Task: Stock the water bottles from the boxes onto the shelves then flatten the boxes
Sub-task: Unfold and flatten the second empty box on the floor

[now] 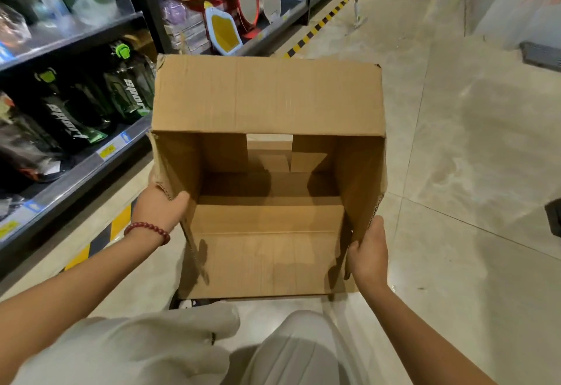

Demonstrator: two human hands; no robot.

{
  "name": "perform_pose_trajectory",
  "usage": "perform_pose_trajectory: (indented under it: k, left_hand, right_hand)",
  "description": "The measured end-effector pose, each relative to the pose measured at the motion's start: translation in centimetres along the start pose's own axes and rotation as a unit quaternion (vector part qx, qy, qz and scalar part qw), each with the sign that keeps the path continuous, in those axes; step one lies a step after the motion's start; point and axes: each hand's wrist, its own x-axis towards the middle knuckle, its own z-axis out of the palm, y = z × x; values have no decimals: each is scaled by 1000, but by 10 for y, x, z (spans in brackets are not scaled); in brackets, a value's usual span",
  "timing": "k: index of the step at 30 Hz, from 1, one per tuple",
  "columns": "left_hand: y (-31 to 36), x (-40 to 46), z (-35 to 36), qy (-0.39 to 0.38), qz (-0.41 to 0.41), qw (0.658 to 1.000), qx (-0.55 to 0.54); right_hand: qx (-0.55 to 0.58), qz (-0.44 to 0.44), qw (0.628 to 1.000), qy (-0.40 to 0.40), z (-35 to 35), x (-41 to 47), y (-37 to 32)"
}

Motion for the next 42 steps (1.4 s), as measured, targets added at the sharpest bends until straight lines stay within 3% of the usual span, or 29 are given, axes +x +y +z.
perform_pose_trajectory:
  k: [3,7,13,21,23,25,28,31,33,36,38,39,42]
  left_hand:
    - [-4,-5,6,-51,25,998,23]
    - [-19,-9,10,-141,120,982,22]
    - [-7,-10,30,-234,208,950,2]
    - [47,-39,92,-292,243,925,5]
    - [56,-53,99,-351,269,897,9]
    - [63,-65,106,-436,306,846,-2]
    - [73,-73,112,-528,341,777,34]
    - [85,-76,109,-544,366,750,84]
    - [95,-74,106,-496,397,768,77]
    - [111,-69,102,-272,425,862,-53]
    - [124,-62,100,-118,367,916,-115]
    - [131,-58,99,-76,323,934,-133]
    - [150,-49,97,-89,249,954,-141]
  right_hand:
    - [5,11,1000,29,-1,7,6]
    - [11,40,997,67,-19,36,15]
    - [-54,88,995,4,-22,65,8]
    - [119,-52,986,-104,-11,31,-40]
    - [194,-69,966,-156,-17,21,-54]
    - [235,-75,947,-204,-22,15,-66]
    - [137,-90,962,-217,-25,14,-64]
    - [33,-113,969,-218,-31,11,-47]
    - [15,-126,967,-219,-37,7,-39]
    - [-33,-117,971,-206,-43,6,-32]
    - [-69,-105,976,-176,-45,10,-26]
    - [-70,-104,978,-168,-47,11,-24]
    - [-79,-133,969,-191,-59,8,-18]
